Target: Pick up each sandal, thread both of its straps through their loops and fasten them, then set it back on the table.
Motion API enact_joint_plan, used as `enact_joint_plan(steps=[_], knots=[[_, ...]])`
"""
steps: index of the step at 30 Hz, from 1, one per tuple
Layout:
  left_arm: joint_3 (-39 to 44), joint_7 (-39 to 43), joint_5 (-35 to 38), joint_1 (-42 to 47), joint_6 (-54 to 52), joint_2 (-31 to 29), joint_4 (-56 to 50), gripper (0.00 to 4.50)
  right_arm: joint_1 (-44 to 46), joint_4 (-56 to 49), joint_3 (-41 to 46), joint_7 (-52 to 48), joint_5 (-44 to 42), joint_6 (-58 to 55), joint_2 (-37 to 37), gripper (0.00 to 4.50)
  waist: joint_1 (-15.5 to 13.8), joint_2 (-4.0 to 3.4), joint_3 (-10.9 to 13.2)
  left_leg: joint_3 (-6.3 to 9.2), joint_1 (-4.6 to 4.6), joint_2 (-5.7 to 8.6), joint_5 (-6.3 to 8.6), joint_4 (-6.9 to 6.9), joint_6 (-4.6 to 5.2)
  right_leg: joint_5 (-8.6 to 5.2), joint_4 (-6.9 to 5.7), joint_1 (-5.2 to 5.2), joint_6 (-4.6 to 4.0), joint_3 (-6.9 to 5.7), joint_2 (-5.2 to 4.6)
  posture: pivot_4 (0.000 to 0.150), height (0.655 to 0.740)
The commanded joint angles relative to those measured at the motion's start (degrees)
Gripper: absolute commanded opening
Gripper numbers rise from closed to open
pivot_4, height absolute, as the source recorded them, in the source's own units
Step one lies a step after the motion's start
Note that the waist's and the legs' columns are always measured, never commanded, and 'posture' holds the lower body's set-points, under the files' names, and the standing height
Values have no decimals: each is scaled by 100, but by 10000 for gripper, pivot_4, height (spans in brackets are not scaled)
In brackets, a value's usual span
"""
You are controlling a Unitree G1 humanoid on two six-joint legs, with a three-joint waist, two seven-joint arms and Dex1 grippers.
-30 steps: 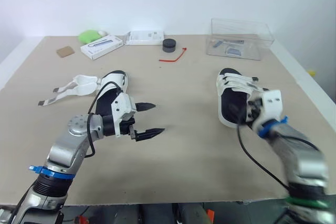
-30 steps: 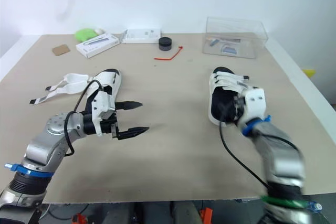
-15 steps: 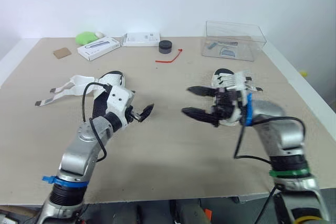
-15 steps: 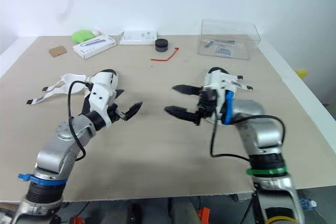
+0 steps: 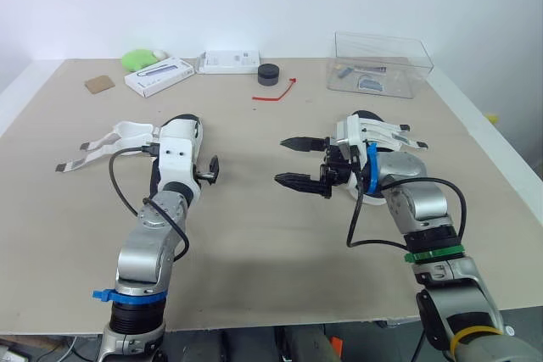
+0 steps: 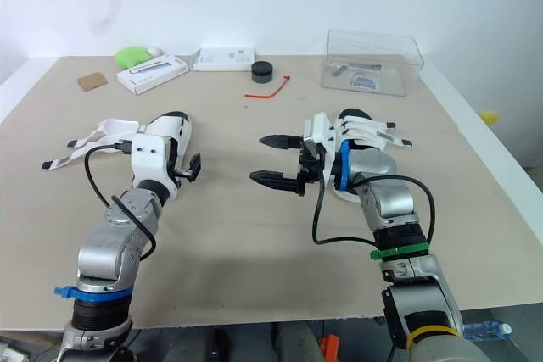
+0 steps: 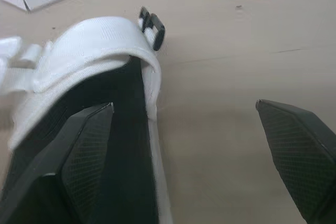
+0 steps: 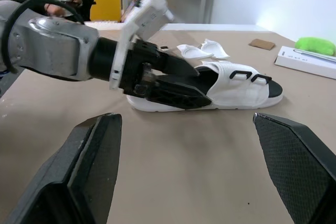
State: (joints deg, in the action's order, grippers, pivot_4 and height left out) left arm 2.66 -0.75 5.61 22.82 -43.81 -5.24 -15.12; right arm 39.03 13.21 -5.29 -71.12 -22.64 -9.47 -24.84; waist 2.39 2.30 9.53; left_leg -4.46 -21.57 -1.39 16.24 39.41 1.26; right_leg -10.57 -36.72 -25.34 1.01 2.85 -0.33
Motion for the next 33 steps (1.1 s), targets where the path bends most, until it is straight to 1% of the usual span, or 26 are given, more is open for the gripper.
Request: enact_joint_plan(steps=[1, 4, 11, 21, 22, 23, 24, 25, 26, 27, 28, 30, 31, 32, 33], knots=[[150, -40, -2, 317, 153, -8, 308, 45000, 101, -122, -5, 42, 51, 101, 39, 43227, 6, 0, 0, -1, 0, 0, 0, 0, 0, 1, 0, 0, 0, 1, 2, 1500, 7400], [307, -40, 63, 530, 238, -8, 759, 45000, 120, -144, -26, 89, 73, 110, 64, 43227, 13, 0, 0, -4, 3, -1, 0, -1, 0, 1, -2, -2, 0, 6, 4, 1500, 7400], [364, 26, 14, 998, 567, -133, 1739, 45000, 147, -175, -13, 164, 57, 74, 126, 43227, 7, 0, 0, -1, 2, -1, 1, -4, -1, 0, -2, -2, -1, 2, -3, 1500, 7400], [212, 272, -141, 1434, 1211, -377, 2847, 45000, -2, -341, -25, 243, 75, 41, 90, 43227, 10, 0, 0, -2, 3, -1, 0, -4, -2, 1, -2, -2, -1, 3, -6, 1500, 7400], [196, 301, -155, 1454, 1256, -401, 2918, 39576, -10, -349, -30, 250, 80, 42, 85, 45000, 9, 0, 0, -3, 4, -1, 1, -4, -2, 1, -2, -2, -1, 3, -6, 1500, 7400], [195, 317, -166, 1475, 1296, -425, 2984, 37142, -21, -361, -31, 260, 86, 42, 74, 45000, 9, 0, 0, -3, 3, -1, 0, -4, -2, 1, -2, -2, 0, 3, -6, 1500, 7400], [203, 329, -171, 1491, 1330, -444, 3035, 32307, -24, -362, -37, 271, 94, 45, 74, 45000, 9, 0, 0, -3, 4, -1, 0, -4, -2, 1, -2, -2, 0, 3, -7, 1500, 7400], [228, 352, -159, 1505, 1369, -477, 3079, 25361, -31, -378, -29, 286, 84, 32, 73, 45000, 9, 0, 0, -3, 4, -1, 0, -4, -2, 1, -3, -2, 0, 3, -8, 1500, 7400], [246, 380, -143, 1520, 1399, -514, 3119, 22701, -37, -391, -20, 296, 71, 13, 73, 45000, 9, 0, 0, -3, 4, -1, 0, -4, -2, 1, -3, -2, 0, 3, -8, 1500, 7400], [243, 446, -142, 1530, 1430, -583, 3152, 18417, -43, -407, -8, 302, 48, -12, 72, 45000, 6, 0, 0, -2, 4, -1, 0, -4, -2, 1, -3, -2, 0, 2, -9, 1500, 7400], [216, 526, -168, 1535, 1474, -675, 3178, 15515, -40, -405, -3, 303, 41, -20, 70, 45000, 5, 0, 0, -2, 3, -1, 0, -4, -2, 1, -3, -2, 0, 2, -9, 1500, 7400], [201, 718, -140, 1532, 1538, -796, 3186, 8158, -27, -381, 2, 304, 46, -22, 70, 45000, 5, 0, 0, -2, 3, 0, 1, -4, -2, 1, -3, -2, -1, 0, -10, 1500, 7400], [184, 836, -108, 1520, 1553, -849, 3157, 2330, -24, -371, 9, 309, 46, -24, 71, 45000, 5, 0, 0, -2, 3, 0, 1, -4, -2, 1, -3, -2, 0, 0, -9, 1500, 7400], [164, 986, -67, 1496, 1598, -901, 3098, 405, -24, -365, 23, 320, 41, -32, 70, 45000, 5, 0, 0, -3, 3, 0, 1, -4, -3, 1, -3, -2, 0, 0, -9, 1500, 7400], [135, 1182, -10, 1458, 1657, -953, 2991, 405, -29, -367, 43, 331, 30, -44, 64, 45000, 5, 0, 0, -4, 2, 1, 2, -4, -4, 1, -3, -3, 0, -1, -10, 1500, 7400]])
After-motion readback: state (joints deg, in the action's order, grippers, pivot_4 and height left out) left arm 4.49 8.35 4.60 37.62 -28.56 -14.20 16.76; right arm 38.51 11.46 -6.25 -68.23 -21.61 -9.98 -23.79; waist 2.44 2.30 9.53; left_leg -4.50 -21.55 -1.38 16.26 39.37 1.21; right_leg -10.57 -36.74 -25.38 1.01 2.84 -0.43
